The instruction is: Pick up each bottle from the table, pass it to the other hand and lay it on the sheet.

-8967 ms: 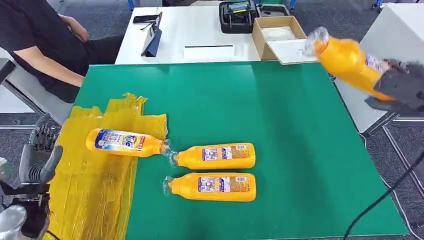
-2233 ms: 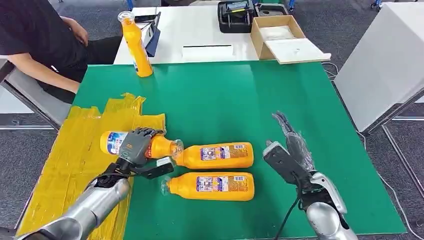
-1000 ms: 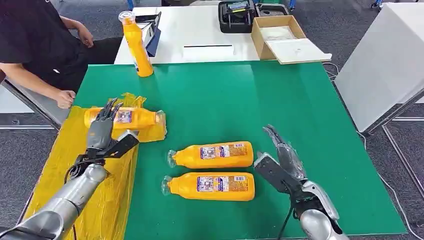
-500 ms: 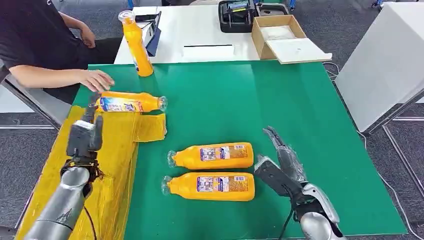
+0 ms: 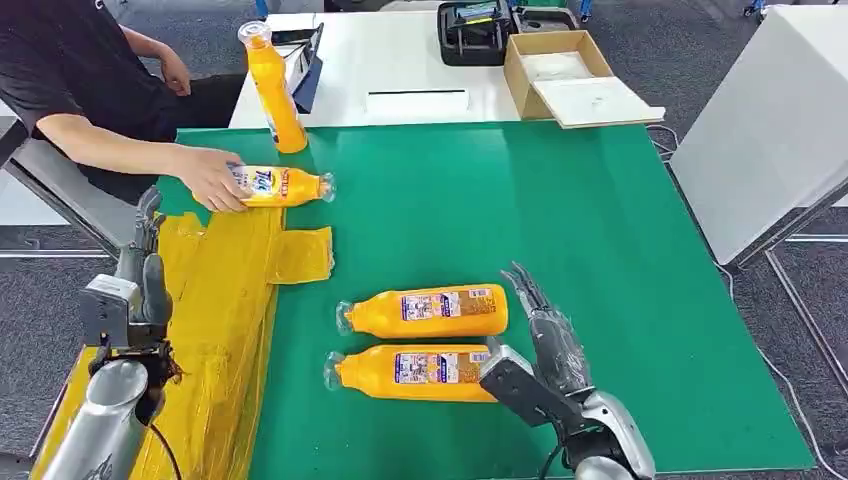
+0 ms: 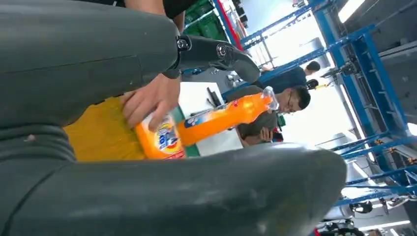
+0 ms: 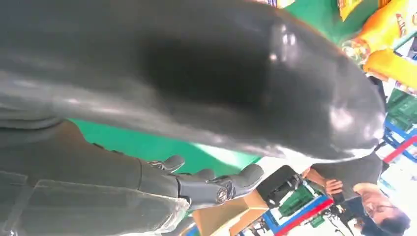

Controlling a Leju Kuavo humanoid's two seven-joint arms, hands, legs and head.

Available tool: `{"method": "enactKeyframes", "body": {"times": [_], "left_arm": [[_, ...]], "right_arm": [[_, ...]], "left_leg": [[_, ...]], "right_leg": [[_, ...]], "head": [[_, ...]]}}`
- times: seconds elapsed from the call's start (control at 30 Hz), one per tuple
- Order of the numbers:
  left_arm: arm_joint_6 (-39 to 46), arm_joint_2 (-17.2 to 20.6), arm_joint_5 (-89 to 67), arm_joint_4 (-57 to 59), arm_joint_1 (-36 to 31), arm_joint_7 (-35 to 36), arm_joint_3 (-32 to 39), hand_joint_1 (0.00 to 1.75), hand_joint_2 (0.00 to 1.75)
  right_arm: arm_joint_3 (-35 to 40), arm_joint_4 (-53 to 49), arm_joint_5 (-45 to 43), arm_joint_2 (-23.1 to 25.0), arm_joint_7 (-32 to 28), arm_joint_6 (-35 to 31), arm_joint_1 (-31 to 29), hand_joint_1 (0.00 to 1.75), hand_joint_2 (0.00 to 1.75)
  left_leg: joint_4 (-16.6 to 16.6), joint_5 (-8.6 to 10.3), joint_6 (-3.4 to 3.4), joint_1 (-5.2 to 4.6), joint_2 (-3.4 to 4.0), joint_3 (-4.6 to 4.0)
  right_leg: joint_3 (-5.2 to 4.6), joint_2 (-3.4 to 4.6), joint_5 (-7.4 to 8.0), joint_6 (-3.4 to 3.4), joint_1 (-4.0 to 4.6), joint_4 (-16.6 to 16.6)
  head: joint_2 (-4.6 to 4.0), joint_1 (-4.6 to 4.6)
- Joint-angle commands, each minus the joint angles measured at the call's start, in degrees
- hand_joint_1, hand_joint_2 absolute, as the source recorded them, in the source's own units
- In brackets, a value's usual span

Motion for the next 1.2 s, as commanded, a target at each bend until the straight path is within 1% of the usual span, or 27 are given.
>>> {"method": "enactKeyframes", "body": {"times": [0.03,0.07,0.13,0.17,0.23,0.27,0.3,0.33,0.4,0.43,0.53,0.57,0.6,0.63,0.67,0.7,0.77,0.8,0.83,0.87,0.9,0.93,0.97,1.07,1.1,1.17,1.2], "left_arm": [[0.8,-1.4,1.3,-6.8,6.3,0.4,2.6,0.00,0.00],[1.0,-1.6,1.4,-8.2,7.2,0.4,3.0,0.00,0.00],[1.1,-1.6,1.4,-8.7,7.5,0.5,3.1,0.00,0.00],[1.1,-1.6,1.4,-8.7,7.5,0.5,3.1,0.00,0.00],[1.1,-1.6,1.4,-8.7,7.5,0.5,3.1,0.00,0.00],[1.1,-1.7,1.5,-8.8,7.4,0.8,3.1,0.00,0.00],[1.1,-1.7,1.5,-8.8,7.4,0.8,3.1,0.00,0.00],[1.1,-1.7,1.5,-8.8,7.4,0.8,3.1,0.00,0.00],[1.1,-1.7,1.5,-8.8,7.4,0.8,3.1,0.00,0.00],[1.1,-1.7,1.5,-8.8,7.4,0.8,3.1,0.00,0.00],[0.9,-1.4,3.2,-12.9,9.7,1.9,3.9,0.00,0.00],[1.0,-1.5,3.1,-14.0,9.8,2.0,4.0,0.00,0.00],[0.4,-2.0,3.2,-14.1,8.7,2.7,3.4,0.00,0.00],[-0.1,-2.2,3.0,-13.4,7.2,3.5,2.4,0.00,0.00],[-0.5,-2.3,3.2,-11.3,3.8,4.2,1.0,0.00,0.00],[-0.2,-2.2,3.0,-9.2,1.0,4.5,-0.3,0.00,0.00],[-0.2,-1.9,3.6,-3.9,-5.1,4.9,-3.2,0.00,0.00],[-0.6,-2.1,4.1,-0.6,-8.8,5.5,-4.6,0.00,0.00],[-0.7,-2.3,4.5,3.1,-13.1,6.1,-6.4,0.00,0.00],[-0.7,-2.5,4.7,5.7,-15.9,6.8,-7.6,0.00,0.00],[-0.6,-2.7,4.9,7.2,-17.5,7.1,-8.5,0.00,0.00],[-0.5,-2.7,5.0,7.5,-17.8,7.2,-8.7,0.00,0.00],[-0.4,-2.7,5.2,7.8,-18.1,7.3,-9.0,0.00,0.00],[0.3,-3.5,6.1,7.3,-18.6,6.9,-9.6,0.00,0.00],[0.3,-3.6,6.2,7.2,-18.7,6.9,-9.9,0.00,0.00],[0.6,-3.7,6.4,7.2,-18.8,7.1,-10.5,0.00,0.00],[1.0,-3.6,6.5,7.1,-18.7,7.0,-10.8,0.00,0.00]], "right_arm": [[2.6,-1.6,0.3,-1.7,-1.8,0.8,0.7,0.00,1.75],[2.8,-1.3,-0.1,-1.7,-1.9,1.4,-0.2,0.00,1.75],[2.7,-1.1,-0.3,-1.7,-1.9,1.6,-0.5,0.00,1.75],[2.7,-1.1,-0.3,-1.7,-1.9,1.6,-0.5,0.00,1.75],[2.7,-1.1,-0.3,-1.7,-1.9,1.6,-0.5,0.00,1.75],[2.7,-0.9,-0.3,-1.6,-1.8,1.7,-0.7,0.00,1.75],[2.7,-0.9,-0.3,-1.6,-1.8,1.7,-0.7,0.00,1.75],[2.7,-0.9,-0.3,-1.6,-1.8,1.7,-0.7,0.00,1.75],[2.7,-0.9,-0.3,-1.6,-1.8,1.7,-0.7,0.00,1.75],[2.7,-0.9,-0.3,-1.6,-1.8,1.7,-0.7,0.00,1.75],[4.9,-2.0,0.4,-3.5,-2.1,3.1,-1.8,0.00,1.75],[5.4,-2.7,0.2,-3.9,-1.6,3.7,-1.8,0.00,1.75],[5.9,-3.2,1.0,-4.0,0.1,4.5,-1.6,0.00,1.75],[6.5,-3.3,2.2,-4.0,1.1,4.5,-1.7,0.00,1.75],[6.7,-2.5,2.2,-3.6,2.4,4.7,-2.2,0.00,1.75],[6.9,-1.5,2.4,-3.1,3.3,5.0,-3.0,0.00,1.75],[7.2,1.6,2.2,-1.7,5.0,5.9,-5.0,0.00,1.75],[7.7,4.1,2.3,-0.8,5.6,6.4,-7.1,0.00,1.75],[8.2,7.1,2.2,0.5,6.0,6.5,-9.6,0.00,1.75],[8.4,8.9,2.0,1.6,6.3,6.9,-11.0,0.00,1.75],[8.7,9.9,2.0,2.1,6.5,7.1,-11.7,0.00,1.75],[8.7,10.1,2.0,2.2,6.5,7.2,-11.8,0.00,1.75],[9.0,10.4,2.2,2.2,7.1,7.5,-12.0,0.00,1.75],[9.0,12.4,2.3,3.3,7.8,8.2,-12.0,0.00,1.75],[9.2,13.0,2.5,3.5,7.8,8.3,-11.8,0.00,1.75],[9.5,15.3,2.5,4.0,7.8,8.3,-12.0,0.00,1.75],[10.0,16.9,2.6,4.2,7.7,8.6,-12.5,0.00,1.75]], "left_leg": [[0.0,-0.16,-0.11,-0.03,0.11,0.31],[0.0,-0.20,-0.14,-0.04,0.09,0.41],[0.0,-0.15,-0.09,-0.03,0.14,0.16],[0.0,-0.24,-0.16,-0.03,0.18,0.31],[0.0,-0.13,-0.12,-0.01,0.01,0.17],[0.0,-0.19,-0.17,0.00,0.00,0.32],[0.0,-0.11,-0.13,-0.02,-0.02,0.16],[0.0,-0.20,-0.17,-0.02,0.02,0.34],[0.0,-0.13,-0.13,0.01,0.04,0.18],[0.0,-0.23,-0.19,0.00,0.06,0.40],[0.0,-0.14,-0.14,-0.01,0.04,0.22],[0.0,-0.21,-0.16,-0.02,0.08,0.36],[0.0,-0.14,-0.12,0.00,0.11,0.16],[0.1,-0.23,-0.15,-0.01,0.14,0.29],[0.0,-0.14,-0.13,0.00,-0.01,0.16],[0.1,-0.20,-0.17,0.00,-0.15,0.31],[0.0,-0.08,-0.18,0.02,-0.38,0.26],[0.0,0.03,-0.16,0.02,-0.49,0.16],[0.1,0.03,-0.21,0.03,-0.59,0.29],[0.0,0.10,-0.15,0.03,-0.39,0.13],[0.0,0.16,-0.16,0.02,-0.49,0.22],[0.0,0.20,-0.14,0.01,-0.47,0.21],[0.0,0.22,-0.14,0.03,-0.33,0.14],[0.0,0.26,-0.25,0.01,-0.21,0.35],[-0.1,0.28,-0.18,0.00,-0.19,0.23],[0.0,0.22,-0.23,0.03,-0.23,0.45],[-0.1,0.28,-0.16,0.02,-0.22,0.33]], "right_leg": [[0.30,-0.05,-0.12,0.01,-0.01,0.0],[0.42,-0.10,-0.17,0.01,-0.01,0.0],[0.16,0.02,-0.05,0.00,-0.02,0.0],[0.30,0.02,-0.11,0.00,-0.01,0.0],[0.16,-0.07,-0.05,-0.01,-0.01,0.0],[0.33,-0.16,-0.13,-0.01,0.01,0.0],[0.16,-0.12,-0.06,-0.01,-0.02,0.0],[0.34,-0.14,-0.13,-0.01,0.00,0.0],[0.19,-0.08,-0.05,-0.01,0.02,0.0],[0.40,-0.13,-0.14,0.00,0.01,0.0],[0.21,-0.07,-0.07,0.00,0.00,0.0],[0.35,-0.08,-0.13,0.01,0.00,0.0],[0.15,0.01,-0.05,0.00,0.01,0.0],[0.28,-0.01,-0.13,0.01,0.00,0.0],[0.19,-0.12,-0.09,0.01,0.01,0.0],[0.38,-0.33,-0.19,0.01,0.02,0.0],[0.36,-0.55,-0.16,0.00,0.04,0.0],[0.25,-0.62,-0.09,-0.01,0.03,0.0],[0.41,-0.79,-0.12,-0.01,0.05,0.0],[0.21,-0.50,0.01,-0.01,0.04,-0.1],[0.34,-0.65,0.00,-0.01,0.04,0.0],[0.34,-0.66,0.03,-0.01,0.04,0.0],[0.22,-0.45,0.11,-0.04,0.04,-0.1],[0.42,-0.47,0.19,-0.16,0.04,-0.1],[0.26,-0.34,0.20,-0.14,0.02,-0.1],[0.53,-0.50,0.09,-0.14,0.06,-0.1],[0.39,-0.43,0.14,-0.14,0.05,-0.1]], "head": [[0.00,0.00],[0.00,0.00],[0.00,0.00],[0.00,-0.04],[0.00,0.00],[0.00,-0.02],[0.00,-0.02],[0.00,-0.02],[0.00,0.00],[0.00,-0.04],[0.00,-0.02],[0.00,-0.02],[0.00,-0.02],[0.00,-0.02],[0.00,-0.02],[0.00,-0.02],[0.00,0.00],[0.00,-0.02],[0.00,-0.02],[0.00,0.00],[0.00,0.00],[0.00,0.00],[0.00,-0.02],[0.00,-0.02],[0.00,-0.02],[0.00,-0.02],[0.00,-0.02]]}}
